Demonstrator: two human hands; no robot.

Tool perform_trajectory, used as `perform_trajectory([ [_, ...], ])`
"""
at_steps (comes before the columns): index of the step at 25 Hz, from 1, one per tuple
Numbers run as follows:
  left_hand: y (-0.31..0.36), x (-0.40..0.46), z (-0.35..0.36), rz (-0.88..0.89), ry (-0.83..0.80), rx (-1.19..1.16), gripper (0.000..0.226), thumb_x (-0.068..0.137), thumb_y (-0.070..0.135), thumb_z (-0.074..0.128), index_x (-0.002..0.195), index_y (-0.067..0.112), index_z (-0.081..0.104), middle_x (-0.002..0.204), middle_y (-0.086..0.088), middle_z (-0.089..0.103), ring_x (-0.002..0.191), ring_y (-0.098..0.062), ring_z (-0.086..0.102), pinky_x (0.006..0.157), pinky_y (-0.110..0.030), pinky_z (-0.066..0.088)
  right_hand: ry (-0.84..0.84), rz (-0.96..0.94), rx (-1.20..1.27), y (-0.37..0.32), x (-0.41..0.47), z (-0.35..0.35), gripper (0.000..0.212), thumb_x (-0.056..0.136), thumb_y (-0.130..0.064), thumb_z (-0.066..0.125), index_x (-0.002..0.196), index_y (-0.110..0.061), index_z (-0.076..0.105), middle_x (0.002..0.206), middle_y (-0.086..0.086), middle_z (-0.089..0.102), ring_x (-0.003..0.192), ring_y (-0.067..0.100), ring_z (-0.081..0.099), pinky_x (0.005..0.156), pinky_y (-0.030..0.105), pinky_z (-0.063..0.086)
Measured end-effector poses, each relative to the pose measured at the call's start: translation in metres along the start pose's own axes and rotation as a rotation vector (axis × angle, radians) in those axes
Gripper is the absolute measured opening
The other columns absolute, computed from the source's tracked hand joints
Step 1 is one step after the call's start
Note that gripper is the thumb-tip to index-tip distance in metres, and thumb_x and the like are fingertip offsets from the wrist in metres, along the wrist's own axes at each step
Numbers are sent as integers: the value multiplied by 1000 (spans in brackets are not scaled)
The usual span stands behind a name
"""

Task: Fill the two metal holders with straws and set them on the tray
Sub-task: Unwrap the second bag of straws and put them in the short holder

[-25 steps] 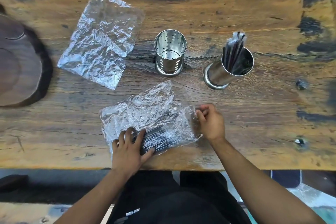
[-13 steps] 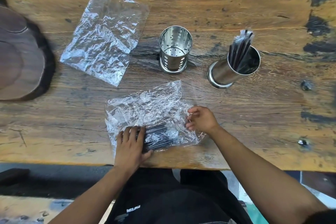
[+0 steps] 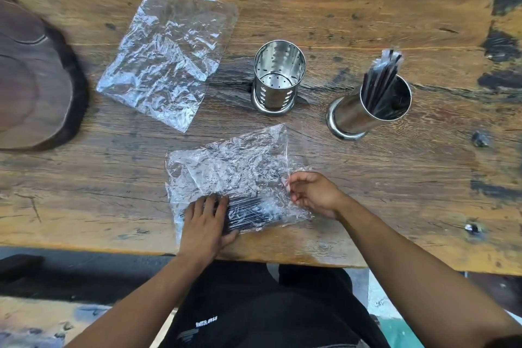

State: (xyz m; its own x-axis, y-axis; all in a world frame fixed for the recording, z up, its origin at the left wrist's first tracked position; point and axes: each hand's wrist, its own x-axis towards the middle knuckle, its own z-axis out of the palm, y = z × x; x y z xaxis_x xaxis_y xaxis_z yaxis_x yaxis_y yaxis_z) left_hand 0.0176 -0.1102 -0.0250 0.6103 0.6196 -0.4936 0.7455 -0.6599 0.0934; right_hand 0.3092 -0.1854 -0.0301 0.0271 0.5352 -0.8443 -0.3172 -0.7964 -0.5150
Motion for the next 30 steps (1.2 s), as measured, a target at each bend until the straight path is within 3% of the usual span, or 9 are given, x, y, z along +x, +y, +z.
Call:
perform_trajectory([
  [4,-1,5,1,21,26,-32,82,76,58,74,140,11,55,130,-17,57,116,-39,54,99,-51,46,74,-170,-464,6,11,2,13,93,-2,69,96,-9,79,87,7,78,65,15,65,61,34,53],
  [6,-2,8,2,37,46,-37,82,75,59,73,139,11,55,128,-16,57,115,-39,54,98,-51,46,81,-267,-564,9,14,3,9,89,-8,76,98,-7,77,87,-4,75,54,-3,57,54,25,49],
  [8,-3,9,3,60,51,-23,88,72,66,70,138,11,55,128,-16,56,114,-38,55,98,-52,46,26,-331,-665,9,16,3,35,83,-13,82,116,-21,74,90,-13,64,54,-6,51,51,16,44],
  [12,-6,10,5,92,55,18,88,66,65,74,134,11,56,127,-15,57,113,-38,56,95,-51,47,-140,-397,-1034,6,21,6,80,80,-20,84,144,-52,47,99,-25,38,80,-11,46,72,4,43],
  [15,-6,11,9,87,89,20,82,67,59,80,131,13,60,126,-15,59,112,-37,57,93,-50,49,-190,-373,-1162,3,22,9,87,84,-20,82,151,-50,36,97,-27,30,82,-3,44,67,6,37],
  [19,-6,8,13,80,110,10,79,74,58,77,136,13,57,130,-16,58,116,-38,55,93,-51,48,-241,-376,-1252,1,21,13,98,82,-28,83,156,-47,23,133,1,36,92,11,47,82,16,39],
  [22,-4,8,13,60,106,4,79,75,57,77,138,14,57,131,-17,58,117,-39,55,94,-51,48,-220,-526,-1449,2,17,25,101,80,-31,81,159,-38,17,134,2,32,101,10,36,86,25,39],
  [26,-3,9,16,55,113,-53,75,78,56,75,139,15,56,127,-14,58,115,-36,53,94,-50,47,-99,-671,-1575,6,14,43,75,82,-36,70,146,-10,40,133,8,41,114,22,38,102,38,42],
  [30,-1,14,14,68,128,-70,67,80,56,73,133,17,61,118,-7,60,105,-31,56,89,-46,47,-38,-663,-1560,9,20,56,68,85,-43,70,136,-5,46,131,13,46,119,27,42,107,42,42],
])
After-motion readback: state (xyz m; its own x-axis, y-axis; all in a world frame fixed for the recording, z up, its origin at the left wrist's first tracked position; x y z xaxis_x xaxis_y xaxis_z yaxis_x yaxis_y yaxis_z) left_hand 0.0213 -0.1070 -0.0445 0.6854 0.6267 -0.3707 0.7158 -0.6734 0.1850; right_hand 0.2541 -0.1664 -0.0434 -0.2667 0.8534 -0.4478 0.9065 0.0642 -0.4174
